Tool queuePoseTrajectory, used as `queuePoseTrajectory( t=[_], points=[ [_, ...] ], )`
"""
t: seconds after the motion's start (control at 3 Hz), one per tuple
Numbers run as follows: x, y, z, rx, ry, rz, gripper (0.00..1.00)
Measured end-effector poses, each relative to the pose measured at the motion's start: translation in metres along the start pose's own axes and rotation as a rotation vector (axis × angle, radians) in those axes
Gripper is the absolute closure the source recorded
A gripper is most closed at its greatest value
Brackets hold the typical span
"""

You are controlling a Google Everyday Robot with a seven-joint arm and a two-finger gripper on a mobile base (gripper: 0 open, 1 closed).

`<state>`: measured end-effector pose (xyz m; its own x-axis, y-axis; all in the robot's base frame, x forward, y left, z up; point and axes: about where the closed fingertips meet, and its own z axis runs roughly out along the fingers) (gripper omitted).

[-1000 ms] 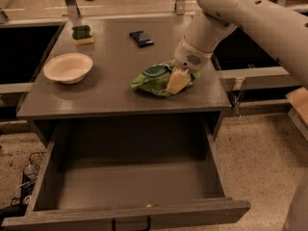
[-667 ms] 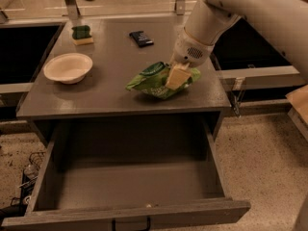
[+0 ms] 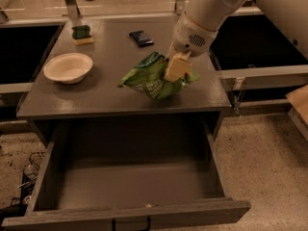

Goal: Place green rice chip bag into top drawer

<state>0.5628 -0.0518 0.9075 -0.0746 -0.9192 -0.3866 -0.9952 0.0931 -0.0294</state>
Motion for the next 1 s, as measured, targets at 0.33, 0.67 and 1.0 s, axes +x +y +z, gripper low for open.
queuePoseTrajectory(
  t=[0.33,0.67,1.0],
  points=[
    [-0.004,0.004,-0.010,0.014,-0.005,-0.013,1.00],
    [-0.008,0.023,-0.028,0.063,-0.009,-0.055,1.00],
    [-0.011,0.050,-0.052,0.119,-0.026,-0.101,1.00]
  ],
)
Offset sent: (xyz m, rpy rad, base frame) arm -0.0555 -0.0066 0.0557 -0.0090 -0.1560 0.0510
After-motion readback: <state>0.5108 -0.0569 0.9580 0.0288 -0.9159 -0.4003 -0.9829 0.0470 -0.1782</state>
